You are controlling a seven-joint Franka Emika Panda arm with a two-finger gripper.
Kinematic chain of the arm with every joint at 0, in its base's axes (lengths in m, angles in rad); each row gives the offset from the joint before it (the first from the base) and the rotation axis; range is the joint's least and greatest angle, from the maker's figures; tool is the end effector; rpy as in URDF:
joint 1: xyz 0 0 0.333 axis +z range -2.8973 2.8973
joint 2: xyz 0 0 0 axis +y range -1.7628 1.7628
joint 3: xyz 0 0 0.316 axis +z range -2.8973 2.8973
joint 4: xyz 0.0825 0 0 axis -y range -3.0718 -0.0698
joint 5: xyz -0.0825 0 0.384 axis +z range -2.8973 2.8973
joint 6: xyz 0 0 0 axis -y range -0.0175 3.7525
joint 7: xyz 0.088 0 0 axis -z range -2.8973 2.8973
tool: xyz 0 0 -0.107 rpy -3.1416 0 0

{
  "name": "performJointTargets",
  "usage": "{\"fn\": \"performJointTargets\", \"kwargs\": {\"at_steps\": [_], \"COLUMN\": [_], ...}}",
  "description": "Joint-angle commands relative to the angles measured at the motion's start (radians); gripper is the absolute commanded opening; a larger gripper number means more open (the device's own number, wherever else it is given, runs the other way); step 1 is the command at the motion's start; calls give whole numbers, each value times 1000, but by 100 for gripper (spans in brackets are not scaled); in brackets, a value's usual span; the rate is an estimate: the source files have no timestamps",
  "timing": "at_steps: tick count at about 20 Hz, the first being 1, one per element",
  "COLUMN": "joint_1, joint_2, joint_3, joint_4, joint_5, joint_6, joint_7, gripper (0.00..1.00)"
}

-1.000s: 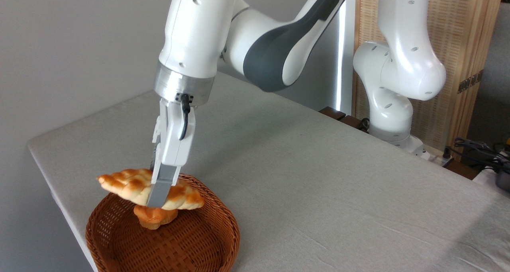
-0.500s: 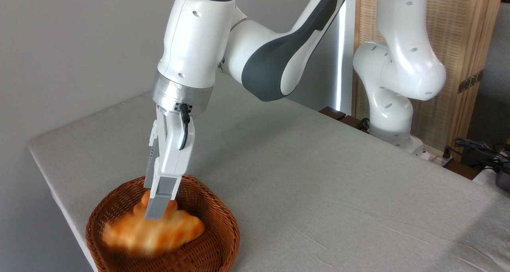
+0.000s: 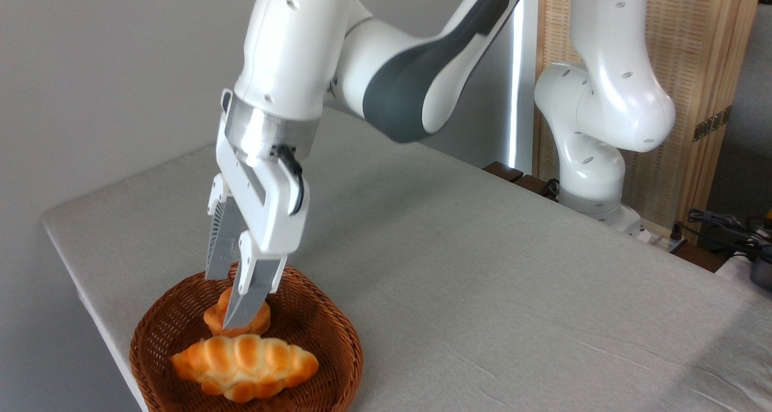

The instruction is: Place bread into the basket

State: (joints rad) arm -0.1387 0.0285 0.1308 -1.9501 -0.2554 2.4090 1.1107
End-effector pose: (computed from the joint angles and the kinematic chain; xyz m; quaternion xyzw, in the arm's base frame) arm 0.6013 -0.0070 0.5098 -0.8607 0.4516 -0.2339 0.0245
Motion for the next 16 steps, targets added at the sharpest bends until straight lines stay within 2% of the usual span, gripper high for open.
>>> {"fn": "performJointTargets", "kwargs": {"at_steps": [1, 3, 4, 8, 10, 12, 16], "joint_1": [-4, -2, -4, -2, -2, -2, -2], "joint_2": [-71, -88, -91, -91, -91, -82, -78], "joint_3": [-34, -57, -68, -69, -69, -83, -85], "joint_4": [5, 26, 39, 118, 134, 134, 132], "joint_5": [109, 194, 220, 272, 269, 275, 274], "joint_6": [-149, -230, -269, -447, -473, -470, -472], "joint_7": [-171, -247, -264, -270, -323, -466, -488], "gripper": [100, 100, 100, 100, 100, 100, 100]}}
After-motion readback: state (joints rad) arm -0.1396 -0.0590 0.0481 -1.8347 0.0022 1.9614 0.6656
